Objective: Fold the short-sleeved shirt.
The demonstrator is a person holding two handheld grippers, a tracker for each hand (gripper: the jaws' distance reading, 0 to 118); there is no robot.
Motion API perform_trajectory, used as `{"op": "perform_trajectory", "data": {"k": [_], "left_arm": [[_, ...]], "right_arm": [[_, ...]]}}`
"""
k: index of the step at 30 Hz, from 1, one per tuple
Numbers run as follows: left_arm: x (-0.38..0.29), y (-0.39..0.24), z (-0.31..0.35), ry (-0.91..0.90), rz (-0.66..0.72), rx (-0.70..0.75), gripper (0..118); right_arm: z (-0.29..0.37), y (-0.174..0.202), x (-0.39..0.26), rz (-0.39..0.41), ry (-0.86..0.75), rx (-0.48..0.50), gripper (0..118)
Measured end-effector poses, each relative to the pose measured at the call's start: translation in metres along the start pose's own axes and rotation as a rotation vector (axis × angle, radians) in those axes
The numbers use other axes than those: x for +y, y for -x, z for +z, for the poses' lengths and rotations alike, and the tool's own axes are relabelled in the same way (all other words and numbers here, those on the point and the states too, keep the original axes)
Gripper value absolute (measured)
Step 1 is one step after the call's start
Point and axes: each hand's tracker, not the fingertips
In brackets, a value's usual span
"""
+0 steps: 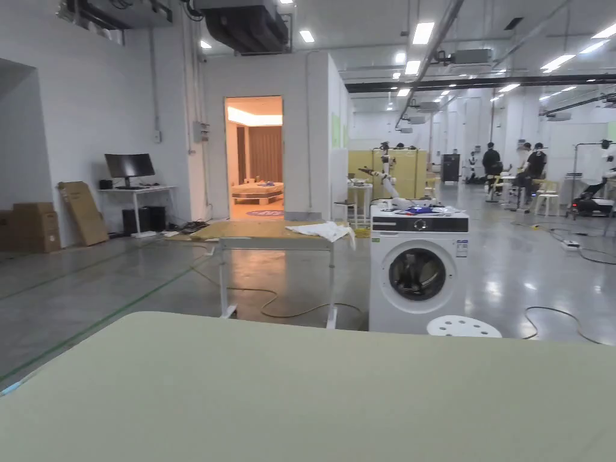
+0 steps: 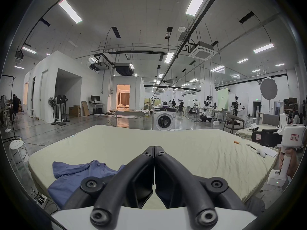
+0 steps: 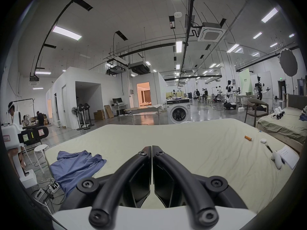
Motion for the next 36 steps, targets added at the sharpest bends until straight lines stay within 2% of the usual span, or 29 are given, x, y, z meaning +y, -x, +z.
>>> {"op": "perform_trajectory", "data": {"k": [9,13,16,18,20,22,23,25,30,36], "left_arm": [[0.000,0.030,0.039,0.012,-0.022,0.160,0],[-0.002,0.044,0.046,0.042,-0.020,0.209,3],[-0.007,0.056,0.042,0.102,-0.030,0.219,15],[-0.015,0.067,0.029,0.192,-0.031,0.190,36],[-0.026,0.085,0.010,0.260,-0.004,0.131,51],[-0.037,0.106,-0.014,0.369,0.068,0.118,60],[-0.041,0.115,-0.027,0.373,0.094,0.133,70],[-0.053,0.131,-0.054,0.400,0.124,0.131,81],[-0.093,0.154,-0.140,0.564,0.023,0.087,83],[-0.138,0.170,-0.230,0.735,-0.014,0.049,83]], "right_arm": [[-0.031,0.037,-0.005,-0.009,0.023,0.172,0],[-0.040,0.048,-0.007,-0.015,0.033,0.212,0],[-0.041,0.050,-0.010,-0.021,0.040,0.226,0],[-0.040,0.050,-0.012,-0.023,0.052,0.230,0],[-0.040,0.048,-0.017,-0.018,0.067,0.227,0],[-0.037,0.046,-0.020,-0.007,0.082,0.217,0],[-0.036,0.043,-0.022,-0.003,0.089,0.209,0],[-0.034,0.038,-0.026,-0.003,0.103,0.194,0],[-0.033,0.021,-0.035,-0.040,0.159,0.130,0],[-0.030,0.003,-0.045,-0.072,0.195,0.068,0]]}}
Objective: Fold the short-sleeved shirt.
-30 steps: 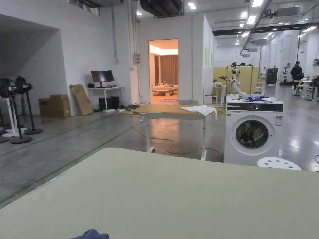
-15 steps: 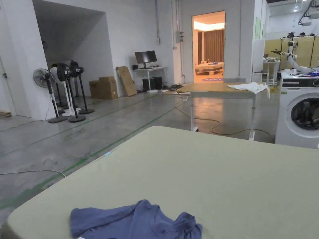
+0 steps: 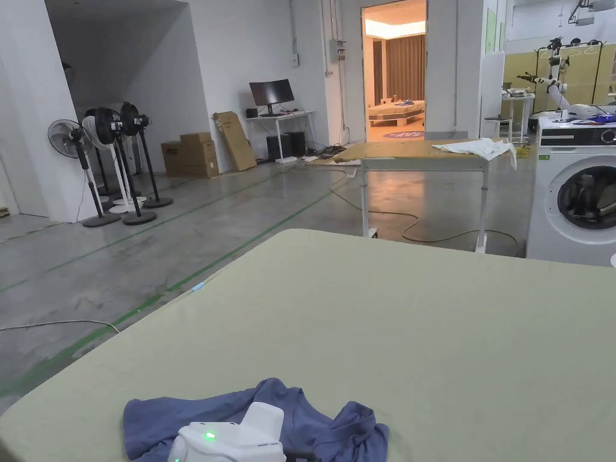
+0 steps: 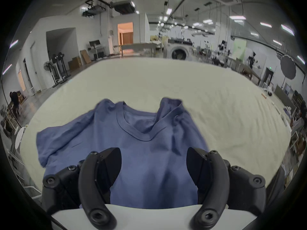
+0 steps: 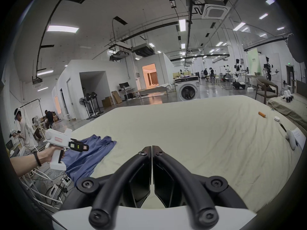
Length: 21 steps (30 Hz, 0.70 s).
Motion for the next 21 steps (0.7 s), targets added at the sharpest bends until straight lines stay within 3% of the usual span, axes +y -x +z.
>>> {"op": "perform_trajectory", "data": {"k": [3,7,9,10,11,12,17,21], "left_arm": [[0.001,0.014,-0.037,0.096,0.002,0.094,82],[-0.002,0.022,-0.046,0.098,0.024,0.056,82],[-0.003,0.026,-0.048,0.109,0.046,0.073,67],[-0.003,0.025,-0.047,0.104,0.030,0.087,48],[-0.002,0.023,-0.047,0.096,0.016,0.087,23],[-0.003,0.020,-0.048,0.096,0.003,0.094,16],[-0.003,0.012,-0.056,0.134,-0.009,0.120,0],[0.005,0.009,-0.039,0.135,0.057,0.083,0]], "right_arm": [[0.005,-0.007,-0.002,-0.005,0.010,-0.029,0],[0.003,-0.018,-0.007,-0.041,0.038,-0.066,0],[0.000,-0.023,-0.012,-0.083,0.053,-0.070,0],[-0.001,-0.024,-0.014,-0.098,0.056,-0.067,0],[-0.001,-0.028,-0.018,-0.114,0.060,-0.063,0],[-0.001,-0.029,-0.020,-0.124,0.063,-0.063,0],[0.003,-0.031,-0.026,-0.140,0.067,-0.057,0],[0.013,-0.035,-0.021,-0.155,0.049,-0.063,0]]}}
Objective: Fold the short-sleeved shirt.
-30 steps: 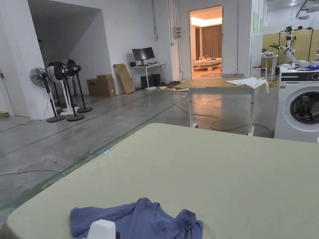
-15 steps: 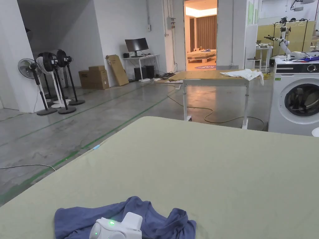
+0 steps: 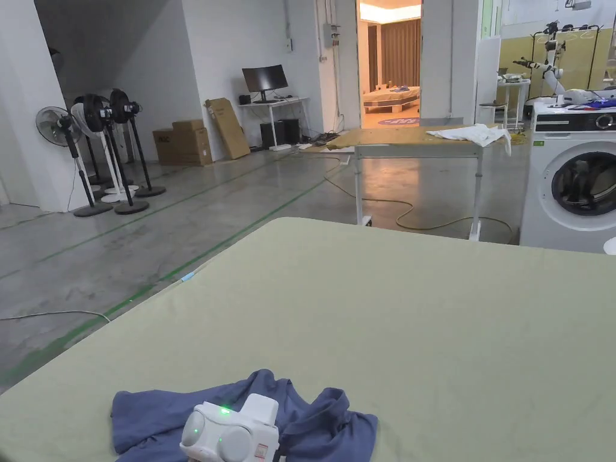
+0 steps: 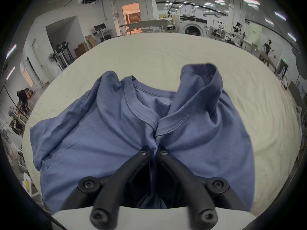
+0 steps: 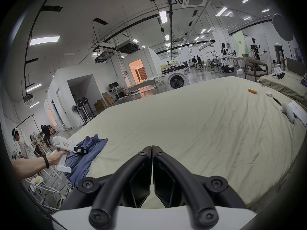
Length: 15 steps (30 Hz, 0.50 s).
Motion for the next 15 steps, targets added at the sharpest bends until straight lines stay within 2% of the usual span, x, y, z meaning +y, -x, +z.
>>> {"op": "perform_trajectory", "data": {"k": [3,5,7,11,15], "left_arm": [[0.015,0.017,0.036,-0.121,0.150,-0.071,0],[0.034,0.022,0.065,-0.205,0.171,-0.068,0],[0.054,0.019,0.097,-0.304,0.113,-0.051,0],[0.113,0.006,0.154,-0.458,0.101,-0.105,0],[0.163,-0.045,0.178,-0.510,-0.056,-0.136,0]], "right_arm": [[0.007,-0.008,0.003,0.005,-0.019,-0.013,0],[0.010,-0.013,0.004,0.000,-0.030,-0.023,0],[0.012,-0.018,0.005,-0.020,-0.041,-0.025,0],[0.019,-0.027,0.003,-0.057,-0.064,-0.029,0],[0.030,-0.031,0.002,-0.072,-0.094,-0.048,0]]}}
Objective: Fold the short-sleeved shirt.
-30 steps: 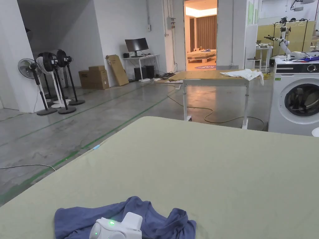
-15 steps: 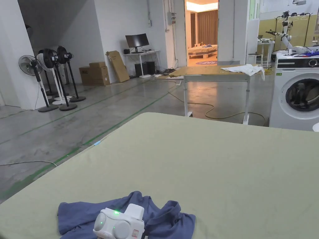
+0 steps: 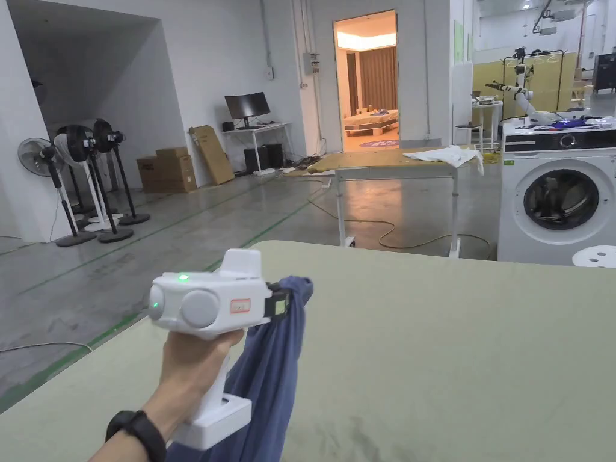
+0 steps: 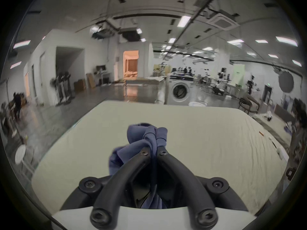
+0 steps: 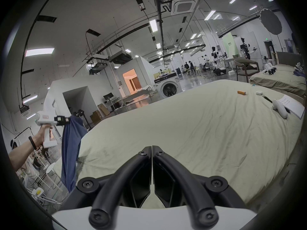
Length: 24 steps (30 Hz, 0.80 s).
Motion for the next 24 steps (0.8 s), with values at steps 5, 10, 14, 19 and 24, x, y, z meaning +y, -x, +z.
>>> {"op": "perform_trajectory", "data": {"k": [5,10,14,19,24], "left_arm": [[0.019,-0.091,-0.048,-0.004,-0.064,-0.179,0],[-0.027,-0.217,-0.099,0.085,-0.094,-0.455,0],[-0.112,-0.321,-0.103,0.195,-0.059,-0.687,0],[-0.212,-0.434,-0.069,0.373,-0.120,-0.960,0],[-0.265,-0.483,-0.034,0.423,-0.146,-1.023,0]], "right_arm": [[0.014,-0.007,0.001,-0.005,-0.019,-0.042,0],[0.040,-0.017,0.005,-0.003,-0.056,-0.112,0],[0.060,-0.030,0.005,-0.018,-0.069,-0.181,0],[0.070,-0.040,0.000,-0.040,-0.058,-0.230,0],[0.071,-0.036,-0.005,-0.027,-0.041,-0.244,0]]}}
